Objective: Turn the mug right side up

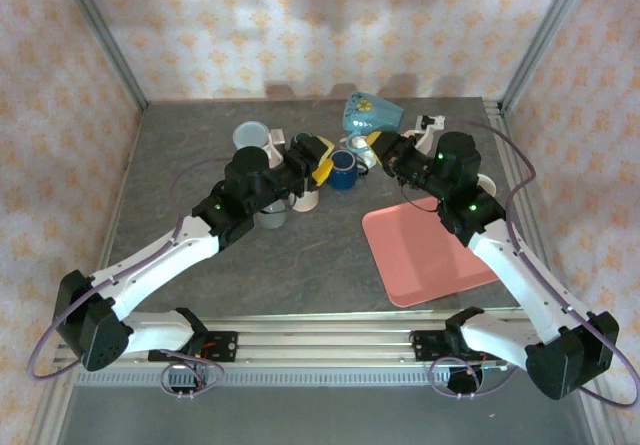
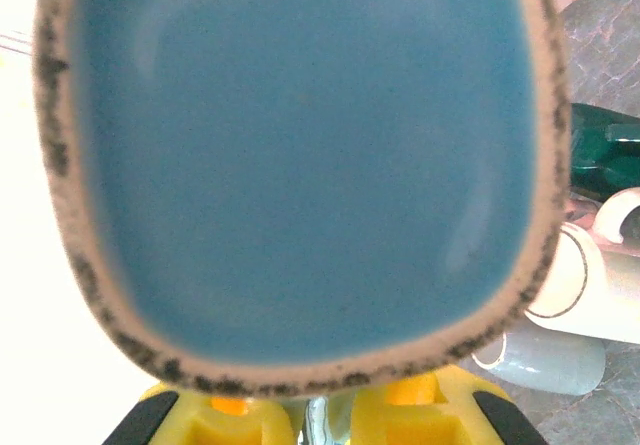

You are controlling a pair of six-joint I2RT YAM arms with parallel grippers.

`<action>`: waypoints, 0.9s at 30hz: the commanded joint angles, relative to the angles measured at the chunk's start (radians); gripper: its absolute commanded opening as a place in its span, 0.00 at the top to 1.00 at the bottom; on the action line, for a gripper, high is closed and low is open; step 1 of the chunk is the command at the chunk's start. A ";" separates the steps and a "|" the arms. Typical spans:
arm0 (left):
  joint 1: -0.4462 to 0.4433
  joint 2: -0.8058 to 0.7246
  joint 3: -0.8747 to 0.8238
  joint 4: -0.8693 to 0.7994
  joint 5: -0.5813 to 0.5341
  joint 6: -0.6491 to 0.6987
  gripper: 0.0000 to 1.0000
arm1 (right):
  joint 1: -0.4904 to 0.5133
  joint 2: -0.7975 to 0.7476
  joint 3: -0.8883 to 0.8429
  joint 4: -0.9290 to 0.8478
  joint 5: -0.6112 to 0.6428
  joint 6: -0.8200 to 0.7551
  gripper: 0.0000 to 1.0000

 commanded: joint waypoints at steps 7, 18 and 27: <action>-0.037 0.046 0.080 0.088 -0.009 -0.002 0.54 | 0.004 -0.048 0.017 0.024 -0.020 0.013 1.00; -0.052 0.083 0.116 0.063 -0.010 0.013 0.54 | 0.004 -0.051 0.016 0.040 -0.030 0.054 1.00; -0.059 0.123 0.158 0.020 0.013 0.012 0.55 | 0.003 -0.050 0.003 0.069 -0.043 0.091 1.00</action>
